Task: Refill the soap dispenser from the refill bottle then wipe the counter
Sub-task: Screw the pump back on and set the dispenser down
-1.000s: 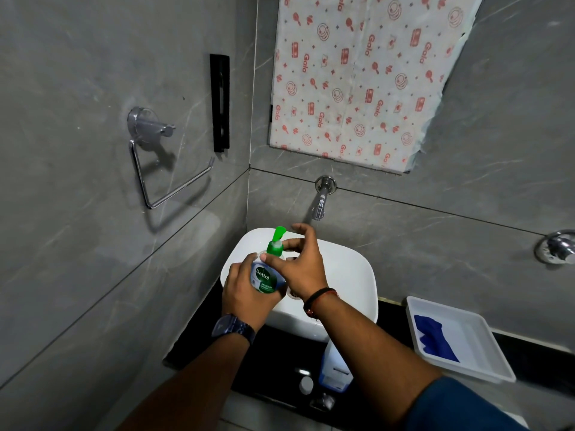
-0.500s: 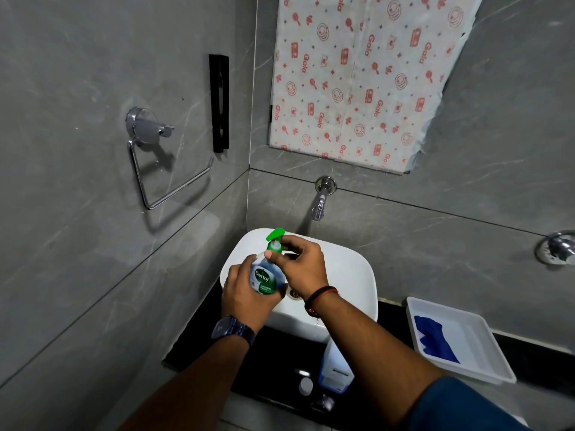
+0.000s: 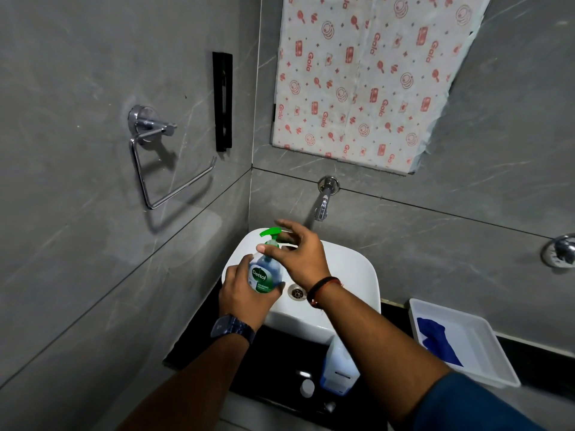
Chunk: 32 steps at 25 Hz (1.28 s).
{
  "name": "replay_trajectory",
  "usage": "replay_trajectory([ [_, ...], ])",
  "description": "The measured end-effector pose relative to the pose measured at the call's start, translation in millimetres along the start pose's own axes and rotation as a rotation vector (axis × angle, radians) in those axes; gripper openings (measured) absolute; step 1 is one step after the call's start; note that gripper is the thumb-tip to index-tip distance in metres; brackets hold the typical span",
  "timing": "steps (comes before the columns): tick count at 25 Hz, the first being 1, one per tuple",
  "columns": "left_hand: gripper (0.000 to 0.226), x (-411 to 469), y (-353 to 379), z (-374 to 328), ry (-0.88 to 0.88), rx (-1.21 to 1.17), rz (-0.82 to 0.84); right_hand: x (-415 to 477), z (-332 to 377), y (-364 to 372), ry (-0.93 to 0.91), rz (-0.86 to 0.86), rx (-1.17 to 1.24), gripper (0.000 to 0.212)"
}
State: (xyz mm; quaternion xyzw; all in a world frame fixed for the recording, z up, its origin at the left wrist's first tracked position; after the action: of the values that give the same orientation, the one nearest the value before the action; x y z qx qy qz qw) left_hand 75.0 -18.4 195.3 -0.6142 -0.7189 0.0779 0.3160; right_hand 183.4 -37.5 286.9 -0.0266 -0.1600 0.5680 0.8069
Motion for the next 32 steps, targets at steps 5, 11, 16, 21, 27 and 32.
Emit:
replay_trajectory([
  [5, 0.084, -0.6, 1.2, 6.7, 0.001, -0.067, 0.007, 10.1, 9.8, -6.6, -0.118, 0.131, -0.049, 0.014],
  [11, 0.09, -1.7, -1.1, 26.1, 0.024, -0.095, 0.089, 14.4, -0.7, -6.0, -0.172, 0.408, -0.063, 0.009],
  [16, 0.083, -3.1, -0.9, 43.8, 0.046, -0.049, -0.001, 9.4, -11.1, 6.2, -0.127, 0.395, -0.125, 0.035],
  [21, 0.055, -9.9, 1.6, 88.7, -0.079, -0.101, -0.028, -7.9, -53.1, -10.4, -0.033, -0.118, -0.078, 0.037],
  [27, 0.069, -17.2, 25.3, 170.0, -0.286, -0.113, 0.024, -45.5, -131.8, -63.0, 0.03, -0.521, -0.184, 0.03],
  [32, 0.066, -34.6, 56.1, 201.9, -0.224, -0.147, 0.104, -77.5, -175.4, -93.1, 0.102, -0.709, -0.185, 0.034],
])
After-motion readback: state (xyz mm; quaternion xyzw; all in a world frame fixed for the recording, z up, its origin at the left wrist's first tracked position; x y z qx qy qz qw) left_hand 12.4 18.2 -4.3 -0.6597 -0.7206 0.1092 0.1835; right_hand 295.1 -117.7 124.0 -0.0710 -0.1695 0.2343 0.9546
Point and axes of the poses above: each hand's wrist, its own x-axis towards the middle knuckle, its own y-axis out of the palm, z = x × y, the point moved 1 cm from there along x, towards the middle knuckle
